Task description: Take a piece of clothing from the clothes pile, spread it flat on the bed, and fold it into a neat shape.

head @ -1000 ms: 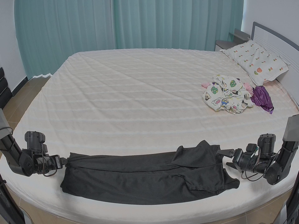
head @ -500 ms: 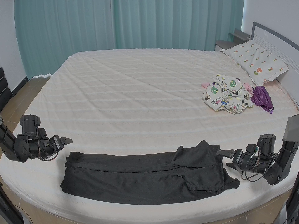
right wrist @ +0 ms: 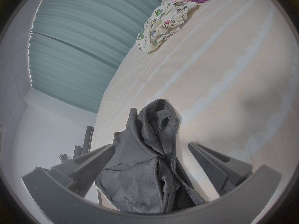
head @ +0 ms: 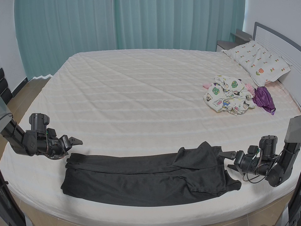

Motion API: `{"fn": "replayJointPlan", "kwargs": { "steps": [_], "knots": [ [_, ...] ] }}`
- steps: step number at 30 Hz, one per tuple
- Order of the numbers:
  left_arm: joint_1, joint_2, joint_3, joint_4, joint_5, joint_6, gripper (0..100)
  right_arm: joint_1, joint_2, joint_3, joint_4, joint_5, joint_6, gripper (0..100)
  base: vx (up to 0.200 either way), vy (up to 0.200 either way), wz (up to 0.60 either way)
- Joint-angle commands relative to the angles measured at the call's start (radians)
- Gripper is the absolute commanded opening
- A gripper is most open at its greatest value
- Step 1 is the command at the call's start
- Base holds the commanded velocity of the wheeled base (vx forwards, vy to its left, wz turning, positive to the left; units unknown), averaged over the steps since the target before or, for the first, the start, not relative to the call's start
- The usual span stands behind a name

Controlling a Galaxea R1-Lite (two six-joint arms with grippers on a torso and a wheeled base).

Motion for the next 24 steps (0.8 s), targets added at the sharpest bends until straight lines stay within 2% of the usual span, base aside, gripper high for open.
{"fn": "replayJointPlan", "kwargs": {
  "steps": [1,8,9,24],
  "knots": [
    [-0.015,0.05,-0.005,0.003,-0.001,0.0,100,-0.001,0.008,-0.001,-0.001,0.0,0.0,100,0.0,0.0,0.0],
    [-0.034,0.043,0.004,0.0,-0.001,0.0,100,-0.006,0.008,-0.001,-0.001,0.0,0.0,100,0.0,0.0,0.0],
    [-0.035,0.041,0.004,0.0,-0.001,0.0,0,-0.006,0.008,-0.001,-0.001,0.0,0.0,100,0.0,0.0,0.0],
    [-0.004,0.029,-0.005,-0.005,0.013,-0.009,0,0.001,0.006,-0.006,-0.001,0.0,0.0,100,0.0,0.0,0.0]
  ]
}}
